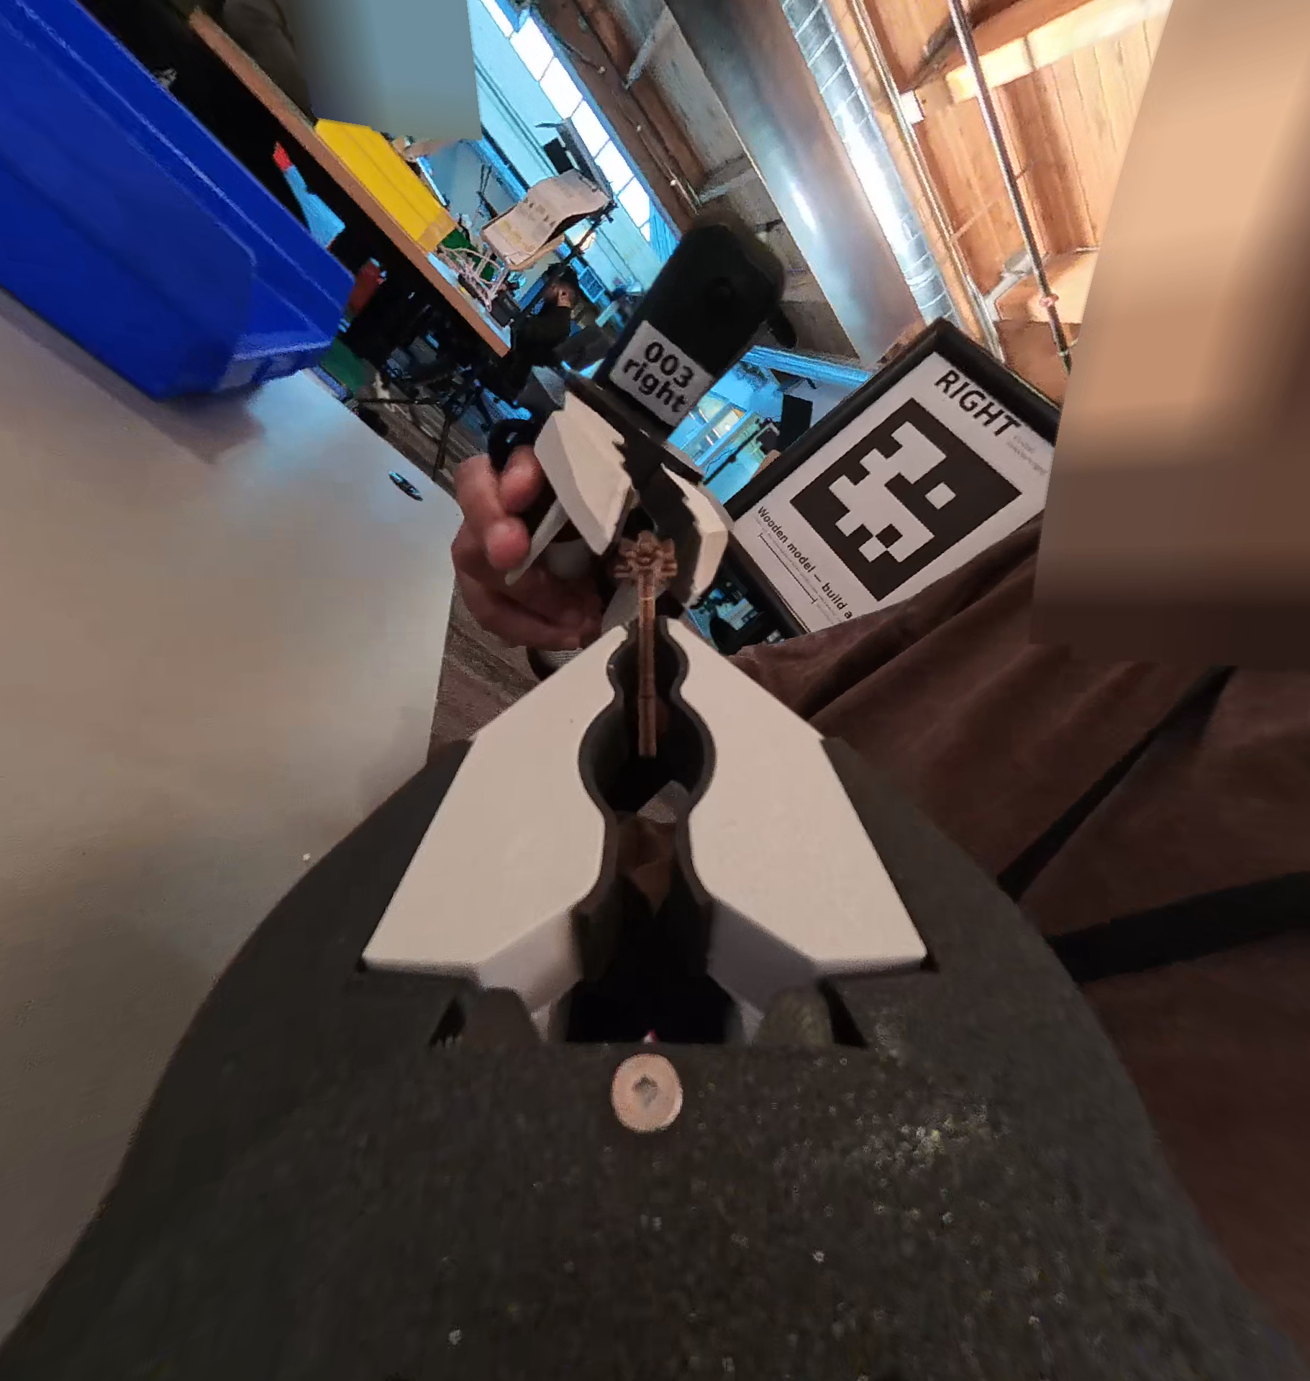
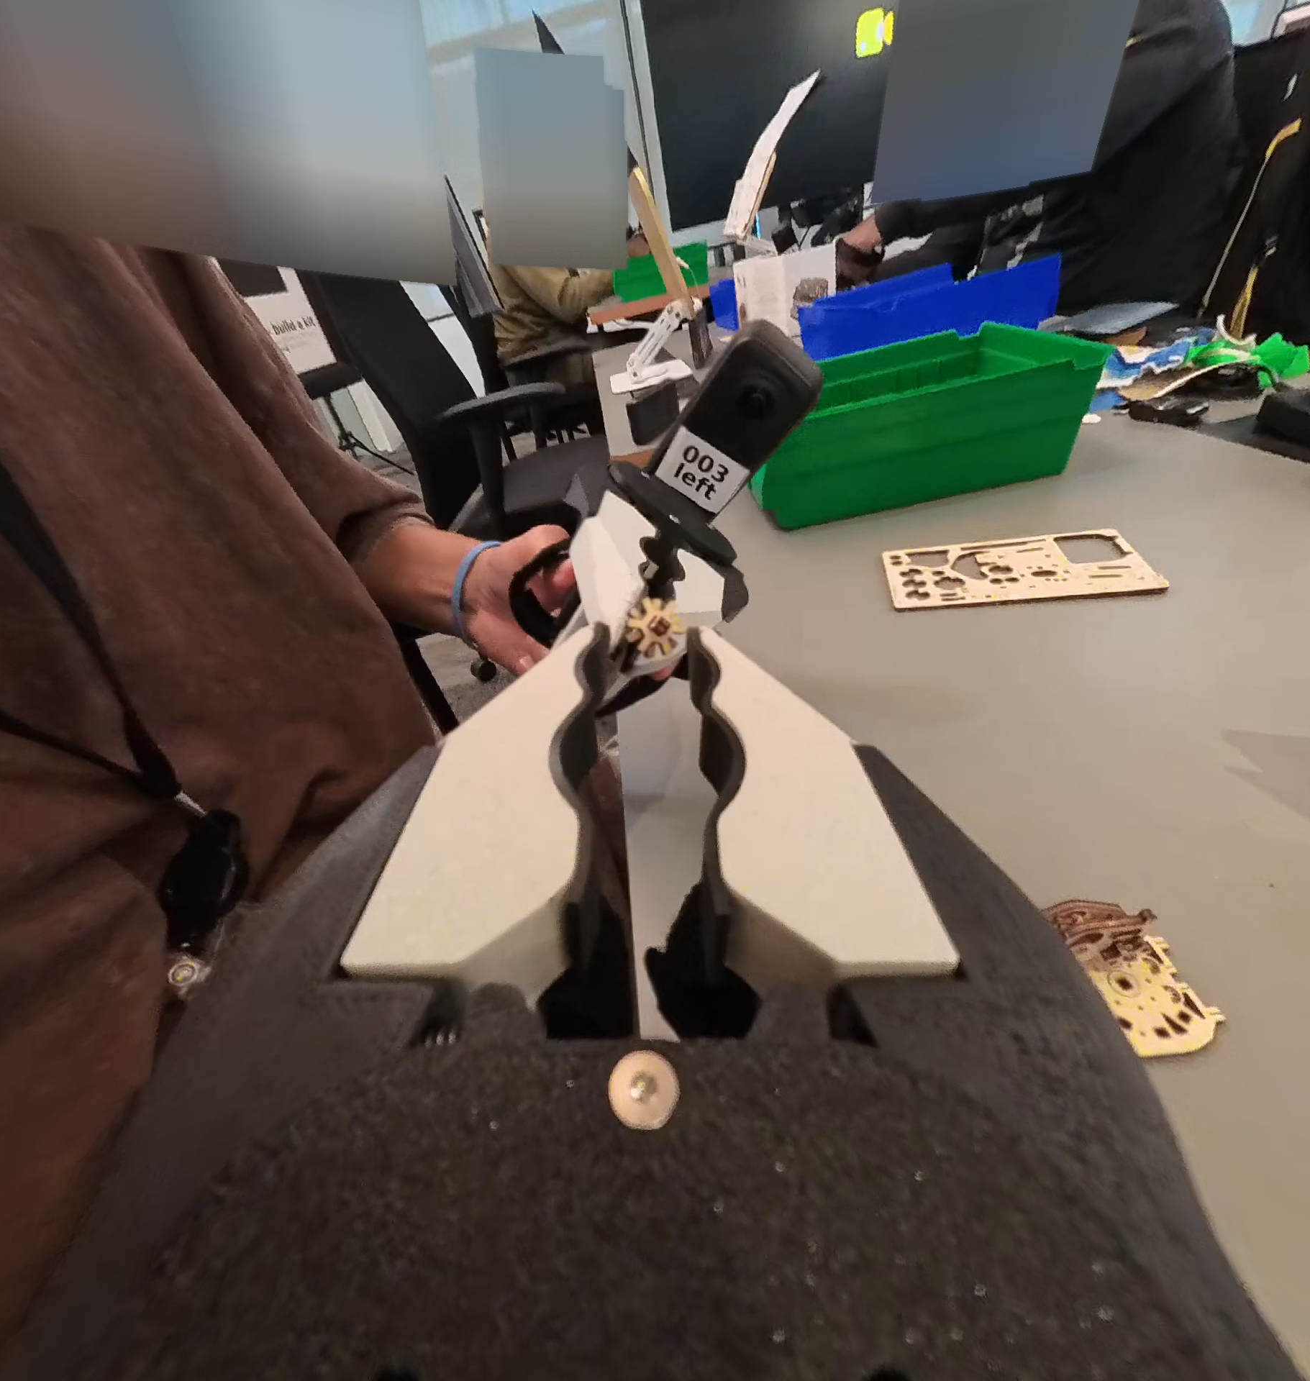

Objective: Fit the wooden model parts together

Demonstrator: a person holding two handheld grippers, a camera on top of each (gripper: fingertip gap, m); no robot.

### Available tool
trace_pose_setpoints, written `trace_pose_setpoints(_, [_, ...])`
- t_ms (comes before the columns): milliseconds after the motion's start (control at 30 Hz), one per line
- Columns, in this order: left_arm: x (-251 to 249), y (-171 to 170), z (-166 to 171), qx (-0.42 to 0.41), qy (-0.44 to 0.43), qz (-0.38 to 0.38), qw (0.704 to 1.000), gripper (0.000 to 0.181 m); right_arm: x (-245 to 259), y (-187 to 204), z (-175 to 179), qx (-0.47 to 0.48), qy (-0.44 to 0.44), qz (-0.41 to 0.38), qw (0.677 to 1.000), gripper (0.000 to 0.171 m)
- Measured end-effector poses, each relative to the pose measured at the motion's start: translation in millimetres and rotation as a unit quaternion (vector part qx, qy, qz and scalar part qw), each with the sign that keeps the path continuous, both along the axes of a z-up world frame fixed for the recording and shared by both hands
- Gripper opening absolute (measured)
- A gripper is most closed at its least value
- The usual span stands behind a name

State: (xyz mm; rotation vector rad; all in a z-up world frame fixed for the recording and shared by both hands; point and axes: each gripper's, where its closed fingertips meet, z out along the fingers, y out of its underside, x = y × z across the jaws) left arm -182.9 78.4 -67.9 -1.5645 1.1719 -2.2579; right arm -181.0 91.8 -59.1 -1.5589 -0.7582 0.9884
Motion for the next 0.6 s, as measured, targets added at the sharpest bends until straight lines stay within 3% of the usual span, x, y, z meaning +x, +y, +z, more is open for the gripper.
trace_pose_setpoints(300, [3.1, -1.2, -4.2, 0.013, 0.007, 0.003, 1.0, 0.001, 4.2, 1.3, 0.1, 0.005, -0.006, -0.01, 1.0, 0.019])
trace_pose_setpoints(600, [3.6, 1.0, -13.9, 0.093, 0.033, 0.028, 0.995, 0.001, 4.8, 4.1, -8.5, -0.014, -0.02, -0.013, 1.0, 0.015])
